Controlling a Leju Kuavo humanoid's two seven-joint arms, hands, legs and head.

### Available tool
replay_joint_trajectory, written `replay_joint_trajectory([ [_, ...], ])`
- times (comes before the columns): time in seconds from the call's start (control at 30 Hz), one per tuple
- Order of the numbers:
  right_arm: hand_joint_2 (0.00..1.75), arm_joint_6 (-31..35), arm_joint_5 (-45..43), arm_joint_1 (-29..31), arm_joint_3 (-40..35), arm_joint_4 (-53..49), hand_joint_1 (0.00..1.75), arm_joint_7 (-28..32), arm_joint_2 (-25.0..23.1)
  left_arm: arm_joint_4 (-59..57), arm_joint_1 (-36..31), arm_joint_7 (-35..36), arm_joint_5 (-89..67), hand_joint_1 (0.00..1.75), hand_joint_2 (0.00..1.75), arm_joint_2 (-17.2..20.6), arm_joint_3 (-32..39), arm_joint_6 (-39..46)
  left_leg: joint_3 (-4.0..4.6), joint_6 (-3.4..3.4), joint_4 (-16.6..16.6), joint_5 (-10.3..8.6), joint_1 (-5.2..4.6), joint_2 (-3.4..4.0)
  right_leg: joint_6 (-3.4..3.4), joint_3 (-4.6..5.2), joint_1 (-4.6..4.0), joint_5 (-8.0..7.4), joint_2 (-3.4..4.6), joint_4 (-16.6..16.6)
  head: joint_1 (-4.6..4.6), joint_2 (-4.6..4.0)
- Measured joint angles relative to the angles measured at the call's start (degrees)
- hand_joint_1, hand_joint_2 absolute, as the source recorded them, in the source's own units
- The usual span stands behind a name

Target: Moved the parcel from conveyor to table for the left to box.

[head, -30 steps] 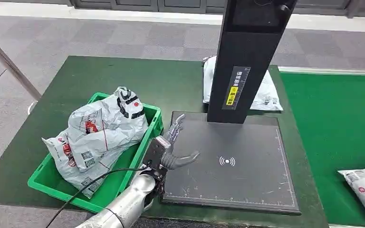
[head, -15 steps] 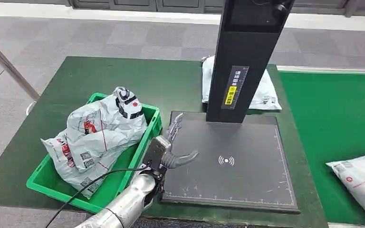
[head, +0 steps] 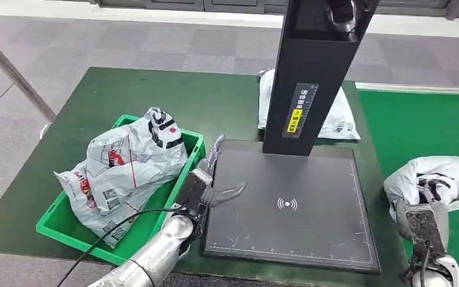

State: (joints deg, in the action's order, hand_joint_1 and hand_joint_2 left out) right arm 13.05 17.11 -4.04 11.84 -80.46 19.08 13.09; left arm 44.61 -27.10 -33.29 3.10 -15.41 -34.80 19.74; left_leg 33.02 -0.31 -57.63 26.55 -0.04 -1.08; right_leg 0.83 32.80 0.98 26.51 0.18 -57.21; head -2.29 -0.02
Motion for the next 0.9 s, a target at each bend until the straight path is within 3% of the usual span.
replay_joint_trajectory([
  [0.23, 1.75, -0.6, 4.3, -1.1, -8.3, -6.5, 1.75, 3.4, -3.0, 0.3, 0.0, -0.5, -0.7, 0.0, 1.75, 0.2, 0.1, 0.9, -0.01, -0.03, 0.0, 0.0, -0.02, 0.12, -0.01, 0.03, 0.02, -0.02, 0.11, 0.0, 0.0, 0.0],
  [0.43, 1.75, 0.9, 4.6, 3.5, -16.5, -6.6, 1.75, 2.2, -5.4, 0.6, -0.1, -0.3, -1.8, 0.0, 1.75, 0.1, 0.7, 0.9, -0.02, -0.14, 0.0, -0.09, 0.0, 0.14, -0.1, 0.07, 0.0, -0.08, 0.15, 0.0, 0.0, -0.02],
  [0.9, 1.75, -4.7, 0.7, 6.6, -24.6, -3.0, 1.75, 3.9, -6.9, 0.8, -0.3, -0.4, -2.9, 0.0, 1.75, -0.8, 1.6, 0.6, 0.01, -0.12, 0.0, -0.09, -0.01, 0.04, -0.1, 0.06, 0.0, -0.08, 0.06, 0.0, 0.0, 0.0],
])
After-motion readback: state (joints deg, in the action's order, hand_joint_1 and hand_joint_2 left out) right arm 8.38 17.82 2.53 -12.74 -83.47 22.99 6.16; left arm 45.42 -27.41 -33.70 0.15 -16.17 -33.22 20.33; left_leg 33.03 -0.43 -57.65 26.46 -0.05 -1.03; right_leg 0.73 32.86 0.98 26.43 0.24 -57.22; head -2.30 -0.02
